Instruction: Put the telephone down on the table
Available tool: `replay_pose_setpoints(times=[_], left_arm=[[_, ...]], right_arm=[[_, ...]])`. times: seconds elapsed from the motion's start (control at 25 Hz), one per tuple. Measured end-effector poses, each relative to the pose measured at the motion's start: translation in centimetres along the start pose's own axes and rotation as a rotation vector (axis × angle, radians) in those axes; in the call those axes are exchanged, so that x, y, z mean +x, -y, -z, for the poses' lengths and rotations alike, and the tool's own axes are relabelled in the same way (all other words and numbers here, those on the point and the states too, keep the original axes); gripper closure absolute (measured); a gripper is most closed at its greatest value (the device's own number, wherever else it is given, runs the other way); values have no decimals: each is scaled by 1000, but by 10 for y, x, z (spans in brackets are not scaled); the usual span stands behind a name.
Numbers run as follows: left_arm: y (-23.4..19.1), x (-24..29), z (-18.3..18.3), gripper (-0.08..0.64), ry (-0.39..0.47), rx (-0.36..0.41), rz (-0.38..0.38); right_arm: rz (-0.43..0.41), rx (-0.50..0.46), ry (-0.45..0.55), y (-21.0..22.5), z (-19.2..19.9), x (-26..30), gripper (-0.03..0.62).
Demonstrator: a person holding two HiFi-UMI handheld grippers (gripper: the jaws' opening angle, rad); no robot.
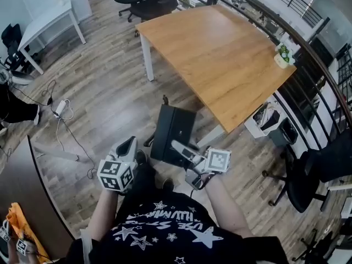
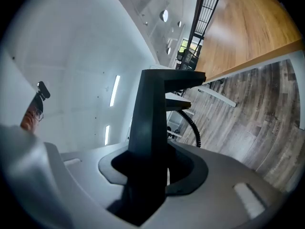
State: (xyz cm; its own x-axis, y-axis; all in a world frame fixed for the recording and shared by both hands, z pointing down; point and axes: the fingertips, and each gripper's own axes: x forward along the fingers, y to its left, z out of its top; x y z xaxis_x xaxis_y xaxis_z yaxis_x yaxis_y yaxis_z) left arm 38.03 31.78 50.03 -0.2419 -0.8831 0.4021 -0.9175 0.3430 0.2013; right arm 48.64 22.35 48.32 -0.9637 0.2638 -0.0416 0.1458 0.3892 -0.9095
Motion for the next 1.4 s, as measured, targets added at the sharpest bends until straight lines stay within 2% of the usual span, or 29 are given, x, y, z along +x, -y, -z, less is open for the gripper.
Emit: replay_pose_setpoints(times=[0.32,0.56,1.12,1.4], left_arm=[[-19,6,-8,558,8,-14,-15],[-51,21,-18,558,12,-32,-24],[-138,110,-82,558,7,-19,26],[-187,135,-108,558,1,-15,47]], right_arm=[[-20,-3,16,0,-15,18,430],[5,-9,4,11,-36,49,430],[33,-19,23,47,-114,144,430],[53,-24,40,60,-145,199,430]])
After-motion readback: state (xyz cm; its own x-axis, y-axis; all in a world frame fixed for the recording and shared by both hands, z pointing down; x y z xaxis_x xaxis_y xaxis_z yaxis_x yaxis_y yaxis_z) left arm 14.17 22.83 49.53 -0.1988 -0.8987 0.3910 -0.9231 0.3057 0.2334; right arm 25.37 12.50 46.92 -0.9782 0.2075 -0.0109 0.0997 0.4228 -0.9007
